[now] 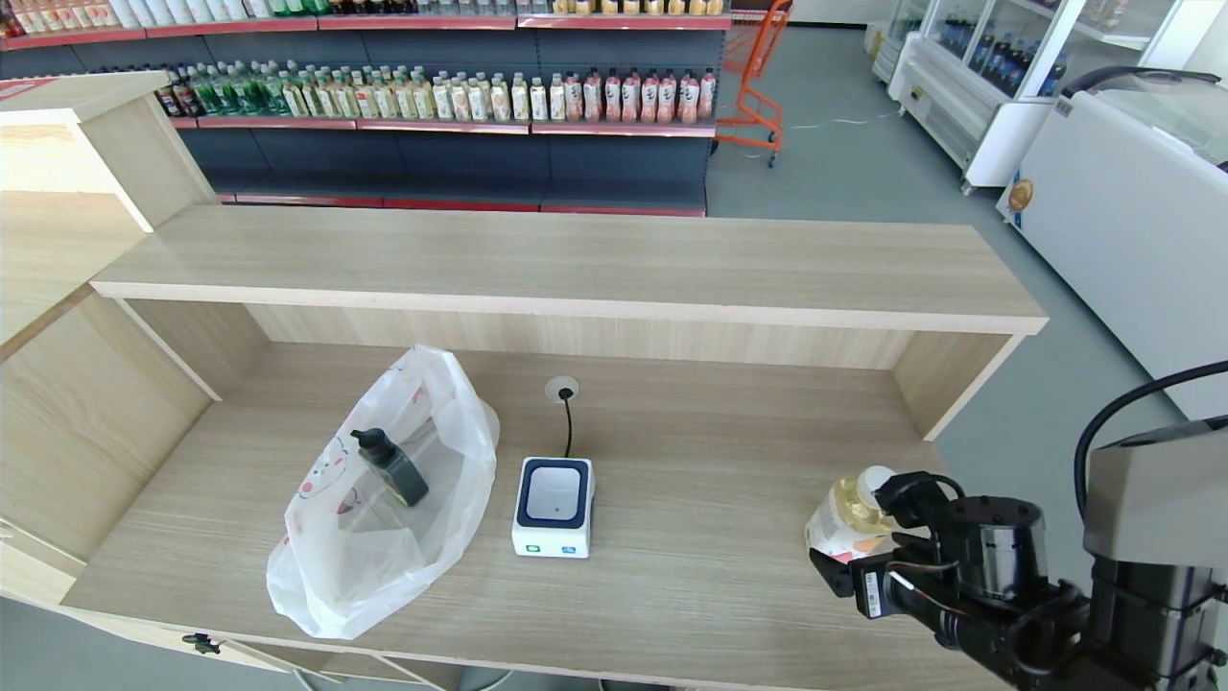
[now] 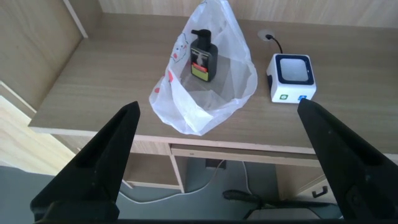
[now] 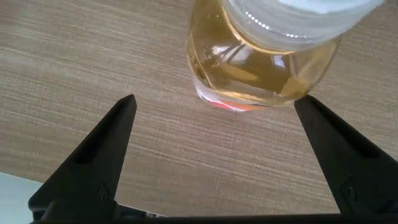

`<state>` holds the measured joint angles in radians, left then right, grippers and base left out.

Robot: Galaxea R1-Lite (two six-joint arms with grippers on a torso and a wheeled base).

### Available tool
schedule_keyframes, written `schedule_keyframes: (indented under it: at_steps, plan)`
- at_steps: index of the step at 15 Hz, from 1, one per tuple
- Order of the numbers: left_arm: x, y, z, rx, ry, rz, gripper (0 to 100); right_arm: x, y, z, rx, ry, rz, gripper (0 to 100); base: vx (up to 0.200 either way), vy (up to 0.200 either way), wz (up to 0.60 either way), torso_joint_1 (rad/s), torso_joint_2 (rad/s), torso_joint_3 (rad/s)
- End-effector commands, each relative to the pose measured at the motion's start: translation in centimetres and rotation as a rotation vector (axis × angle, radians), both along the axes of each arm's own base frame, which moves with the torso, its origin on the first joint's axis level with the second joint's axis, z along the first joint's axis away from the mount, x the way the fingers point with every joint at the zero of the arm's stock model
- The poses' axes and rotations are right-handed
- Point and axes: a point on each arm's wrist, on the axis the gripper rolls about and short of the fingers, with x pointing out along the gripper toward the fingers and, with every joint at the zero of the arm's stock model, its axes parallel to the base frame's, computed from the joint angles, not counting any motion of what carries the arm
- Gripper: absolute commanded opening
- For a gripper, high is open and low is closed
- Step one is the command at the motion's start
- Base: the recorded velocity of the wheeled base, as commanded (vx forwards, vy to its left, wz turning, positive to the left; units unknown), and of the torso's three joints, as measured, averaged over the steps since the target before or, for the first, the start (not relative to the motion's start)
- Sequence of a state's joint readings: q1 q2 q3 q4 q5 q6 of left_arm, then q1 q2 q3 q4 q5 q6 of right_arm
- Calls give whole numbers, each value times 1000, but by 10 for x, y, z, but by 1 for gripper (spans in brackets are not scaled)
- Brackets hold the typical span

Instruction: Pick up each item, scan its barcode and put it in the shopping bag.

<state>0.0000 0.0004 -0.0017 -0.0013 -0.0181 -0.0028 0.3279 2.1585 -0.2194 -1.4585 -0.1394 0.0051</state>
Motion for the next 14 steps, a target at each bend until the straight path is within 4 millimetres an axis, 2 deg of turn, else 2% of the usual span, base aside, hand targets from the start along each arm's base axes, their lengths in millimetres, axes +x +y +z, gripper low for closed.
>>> schedule_keyframes:
  at_steps: [1,7,9,14]
  plan:
    - [0,0,0,0,-1,0,100,5,1,-15,-9,13,-4,100,0,0,0,0,0,0]
    - [0,0,0,-2,0,0,100,30,10,-28,11,-53,-2,100,0,0,0,0,0,0]
    - [0,0,0,0,-1,0,100,44,15,-28,24,-93,0,100,0,0,0,0,0,0]
    - [0,0,0,0,-1,0,100,62,22,-24,19,-164,15,100,0,0,0,0,0,0]
